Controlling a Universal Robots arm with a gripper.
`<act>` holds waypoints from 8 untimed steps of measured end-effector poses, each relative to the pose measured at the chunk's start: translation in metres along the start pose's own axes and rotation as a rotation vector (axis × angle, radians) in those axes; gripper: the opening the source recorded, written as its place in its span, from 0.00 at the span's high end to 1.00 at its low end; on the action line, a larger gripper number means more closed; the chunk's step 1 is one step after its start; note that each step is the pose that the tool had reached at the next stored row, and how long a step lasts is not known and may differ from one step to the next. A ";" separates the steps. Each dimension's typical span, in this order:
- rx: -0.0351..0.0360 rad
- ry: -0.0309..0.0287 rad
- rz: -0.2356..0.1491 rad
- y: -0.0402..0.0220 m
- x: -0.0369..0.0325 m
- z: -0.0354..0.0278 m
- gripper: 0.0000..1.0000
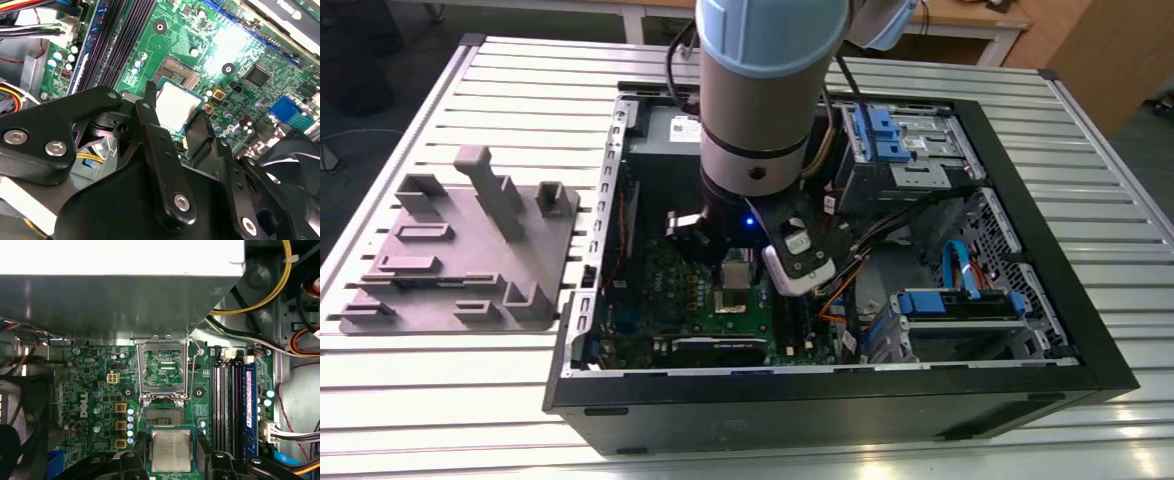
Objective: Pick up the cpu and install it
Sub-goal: 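Place the cpu into insertion slot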
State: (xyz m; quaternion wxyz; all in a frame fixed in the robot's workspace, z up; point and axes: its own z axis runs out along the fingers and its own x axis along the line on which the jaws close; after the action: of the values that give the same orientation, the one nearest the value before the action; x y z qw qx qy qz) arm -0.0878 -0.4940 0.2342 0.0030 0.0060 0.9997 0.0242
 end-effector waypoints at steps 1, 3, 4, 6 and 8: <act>0.0001 0.0000 0.000 -0.0001 0.0000 0.0014 0.53; 0.0000 0.0000 0.000 -0.0002 0.0000 0.0043 0.53; 0.0000 0.0000 0.000 -0.0003 0.0000 0.0053 0.53; 0.0000 0.0000 0.000 -0.0004 0.0000 0.0076 0.53; 0.0000 0.0000 0.000 -0.0005 0.0001 0.0110 0.53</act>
State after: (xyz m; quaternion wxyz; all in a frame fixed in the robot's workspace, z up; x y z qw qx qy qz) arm -0.0878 -0.4939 0.2231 0.0030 0.0060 0.9997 0.0242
